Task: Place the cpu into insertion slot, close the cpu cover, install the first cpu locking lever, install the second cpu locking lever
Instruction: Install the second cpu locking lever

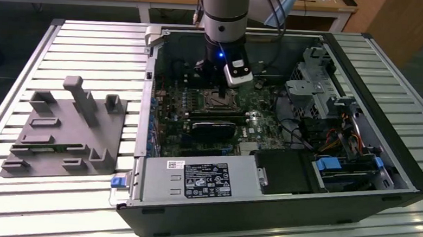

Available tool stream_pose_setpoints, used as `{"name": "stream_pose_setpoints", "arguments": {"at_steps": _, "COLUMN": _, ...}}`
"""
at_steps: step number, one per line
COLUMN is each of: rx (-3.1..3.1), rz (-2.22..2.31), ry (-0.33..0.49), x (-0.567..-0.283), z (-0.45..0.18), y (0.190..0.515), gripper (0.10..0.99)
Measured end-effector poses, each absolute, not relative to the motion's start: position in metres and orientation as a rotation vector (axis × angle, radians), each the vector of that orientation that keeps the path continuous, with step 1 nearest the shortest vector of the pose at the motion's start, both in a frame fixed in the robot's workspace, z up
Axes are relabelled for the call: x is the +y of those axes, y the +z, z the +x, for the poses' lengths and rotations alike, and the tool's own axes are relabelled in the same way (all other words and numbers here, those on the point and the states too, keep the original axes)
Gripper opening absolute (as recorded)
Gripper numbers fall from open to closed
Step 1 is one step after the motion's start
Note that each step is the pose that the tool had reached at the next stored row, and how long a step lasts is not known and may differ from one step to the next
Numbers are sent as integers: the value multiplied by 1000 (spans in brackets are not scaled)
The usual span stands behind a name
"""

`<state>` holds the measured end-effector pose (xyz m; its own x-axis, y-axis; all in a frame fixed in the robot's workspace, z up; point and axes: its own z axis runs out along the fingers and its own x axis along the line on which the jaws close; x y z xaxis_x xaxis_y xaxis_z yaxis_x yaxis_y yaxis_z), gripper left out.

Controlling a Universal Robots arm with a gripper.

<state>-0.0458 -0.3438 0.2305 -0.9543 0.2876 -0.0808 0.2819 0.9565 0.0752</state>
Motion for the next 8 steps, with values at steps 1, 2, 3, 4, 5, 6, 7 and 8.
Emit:
{"name": "stream_pose_setpoints", "arguments": {"at_steps": 1, "rx": 3017, "rz": 440, "ry": 96, "x": -344, "z": -46, "y": 232, "gripper": 106}}
{"name": "stream_pose_setpoints", "arguments": {"at_steps": 2, "rx": 3017, "rz": 440, "ry": 96, "x": -344, "z": -46, "y": 233, "gripper": 106}}
{"name": "stream_pose_setpoints", "arguments": {"at_steps": 3, "rx": 3017, "rz": 440, "ry": 96, "x": -344, "z": -46, "y": 234, "gripper": 106}}
{"name": "stream_pose_setpoints", "arguments": {"at_steps": 4, "rx": 3017, "rz": 440, "ry": 96, "x": -344, "z": -46, "y": 235, "gripper": 106}}
{"name": "stream_pose_setpoints", "arguments": {"at_steps": 5, "rx": 3017, "rz": 440, "ry": 96, "x": -344, "z": -46, "y": 236, "gripper": 106}}
{"name": "stream_pose_setpoints", "arguments": {"at_steps": 6, "rx": 3017, "rz": 440, "ry": 96, "x": -345, "z": -46, "y": 236, "gripper": 106}}
{"name": "stream_pose_setpoints", "arguments": {"at_steps": 7, "rx": 3017, "rz": 440, "ry": 96, "x": -346, "z": -46, "y": 237, "gripper": 106}}
{"name": "stream_pose_setpoints", "arguments": {"at_steps": 8, "rx": 3017, "rz": 440, "ry": 96, "x": -348, "z": -46, "y": 237, "gripper": 106}}
